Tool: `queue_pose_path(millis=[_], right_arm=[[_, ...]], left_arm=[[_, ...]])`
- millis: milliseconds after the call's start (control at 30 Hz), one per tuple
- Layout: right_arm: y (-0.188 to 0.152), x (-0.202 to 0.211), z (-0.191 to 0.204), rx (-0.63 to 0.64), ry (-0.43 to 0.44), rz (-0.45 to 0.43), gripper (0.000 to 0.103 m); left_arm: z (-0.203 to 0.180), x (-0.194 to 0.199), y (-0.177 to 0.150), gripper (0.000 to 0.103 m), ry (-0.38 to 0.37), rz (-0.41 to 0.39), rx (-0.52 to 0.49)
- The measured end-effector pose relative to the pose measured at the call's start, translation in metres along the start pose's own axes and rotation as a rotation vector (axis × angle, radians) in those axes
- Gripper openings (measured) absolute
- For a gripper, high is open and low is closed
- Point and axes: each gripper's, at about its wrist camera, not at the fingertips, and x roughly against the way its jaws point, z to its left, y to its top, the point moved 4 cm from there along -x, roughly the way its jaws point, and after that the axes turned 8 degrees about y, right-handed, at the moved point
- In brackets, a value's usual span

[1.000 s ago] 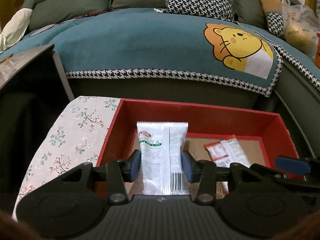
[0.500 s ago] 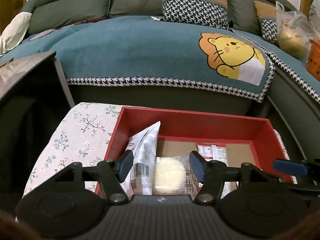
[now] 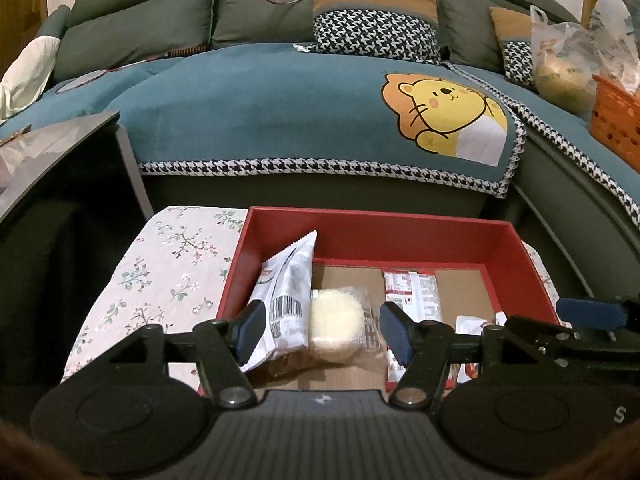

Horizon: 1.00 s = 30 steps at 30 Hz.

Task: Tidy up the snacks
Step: 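Raise both open tools out of the red box and back over the table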

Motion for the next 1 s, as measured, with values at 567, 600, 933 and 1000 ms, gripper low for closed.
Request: queue_pose_path(millis=[567,600,933,1000], right_arm=[[-0.023,0.03,0.021,0.032,0.016,0.005,0.068],[-0.025,0.032,0.022,0.031,0.016,0.007,0.068],[-0.055,0.051,0.037,0.038,0.043,0.041,0.071],[-0.061,0.051,0.04,0.041,0.048,0.052,0.071]], left_arm=[[0.01,0.032,-0.031,0.103,-0.029,0.022,-0.033],[0.012,0.034,-0.034,0.103,-0.029,0.024,-0.032],[0.03,0.042,-0.06,0.103,-0.034,0.084,-0.01],[0.03,0.044,-0.064,0.103,-0.034,0.09,-0.018]])
